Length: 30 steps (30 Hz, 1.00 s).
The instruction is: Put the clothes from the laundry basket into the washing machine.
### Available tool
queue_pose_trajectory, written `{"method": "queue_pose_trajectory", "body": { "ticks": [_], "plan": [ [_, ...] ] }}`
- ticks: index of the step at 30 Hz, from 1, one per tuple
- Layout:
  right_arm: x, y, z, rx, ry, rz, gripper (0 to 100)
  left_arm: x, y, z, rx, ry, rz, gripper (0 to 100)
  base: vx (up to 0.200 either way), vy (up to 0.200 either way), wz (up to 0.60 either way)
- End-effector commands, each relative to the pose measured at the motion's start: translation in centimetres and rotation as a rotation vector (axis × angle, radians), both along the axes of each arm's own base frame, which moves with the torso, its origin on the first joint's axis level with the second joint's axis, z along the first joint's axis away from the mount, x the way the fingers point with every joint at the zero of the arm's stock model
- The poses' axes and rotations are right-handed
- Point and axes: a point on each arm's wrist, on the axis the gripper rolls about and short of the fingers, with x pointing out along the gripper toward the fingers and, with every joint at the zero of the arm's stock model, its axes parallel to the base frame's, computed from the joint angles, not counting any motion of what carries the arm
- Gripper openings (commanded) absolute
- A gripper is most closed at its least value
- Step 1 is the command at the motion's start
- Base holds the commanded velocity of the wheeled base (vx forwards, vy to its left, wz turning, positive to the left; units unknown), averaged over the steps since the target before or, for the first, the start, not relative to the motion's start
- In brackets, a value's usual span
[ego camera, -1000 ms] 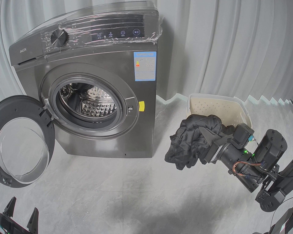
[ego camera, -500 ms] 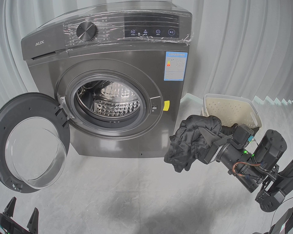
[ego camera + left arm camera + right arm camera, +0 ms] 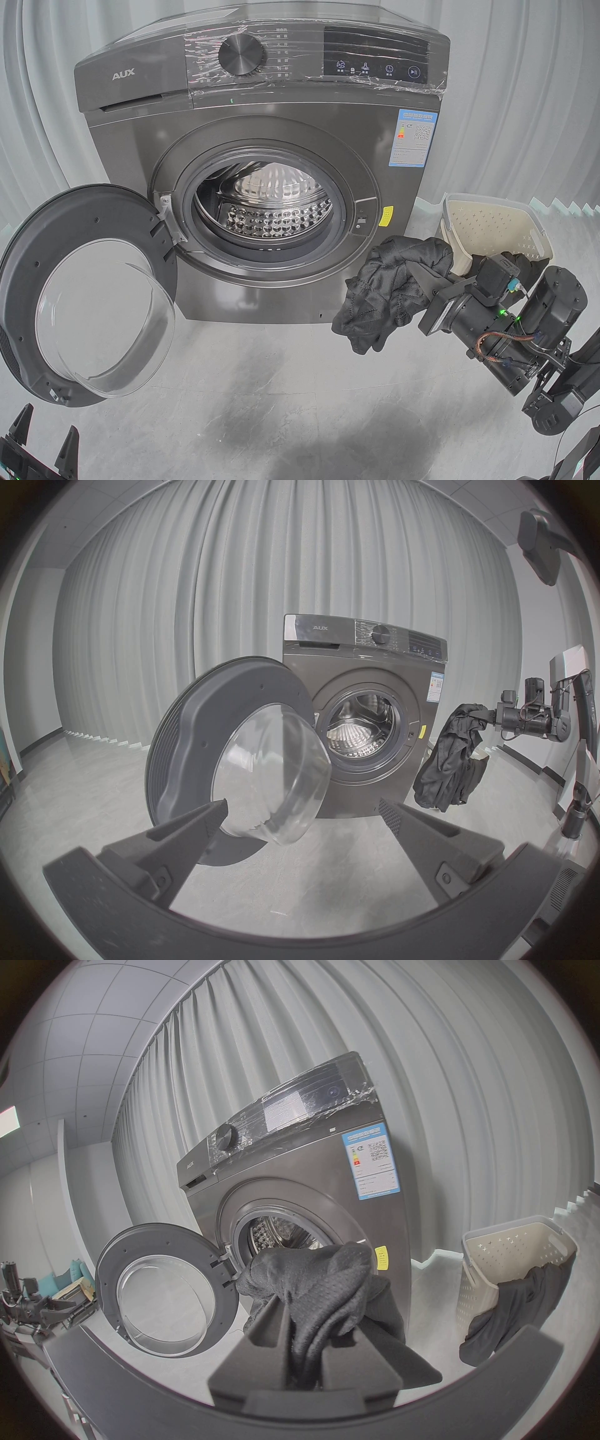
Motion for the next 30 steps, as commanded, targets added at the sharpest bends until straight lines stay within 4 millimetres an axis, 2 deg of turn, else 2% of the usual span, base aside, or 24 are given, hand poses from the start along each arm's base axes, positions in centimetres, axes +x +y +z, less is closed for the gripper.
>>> {"method": "queue_pose_trajectory", "body": {
  "ticks": [1,6,18,27,30],
  "plan": [
    [0.0,0.0,-0.06,-0.002,0.002,0.0,0,0.0,0.0,-0.48,-0.001,-0.001,0.0,100,-0.2,0.0,0.0],
    [0.02,0.02,-0.18,-0.002,0.007,0.0,0,0.0,0.0,-0.48,-0.001,-0.001,0.0,100,-0.2,0.0,0.0],
    [-0.11,-0.1,-0.65,-0.008,0.027,-0.002,0,0.0,0.0,-0.48,0.001,-0.001,0.0,100,0.0,0.0,0.0],
    [-0.15,0.34,-0.81,-0.023,0.036,0.027,0,0.0,0.01,-0.48,0.013,-0.001,0.006,100,0.0,0.2,0.0],
    [-0.11,0.74,-0.71,-0.022,0.029,0.051,0,0.0,0.01,-0.48,0.016,-0.001,0.008,100,0.0,0.0,0.0]
  ]
}}
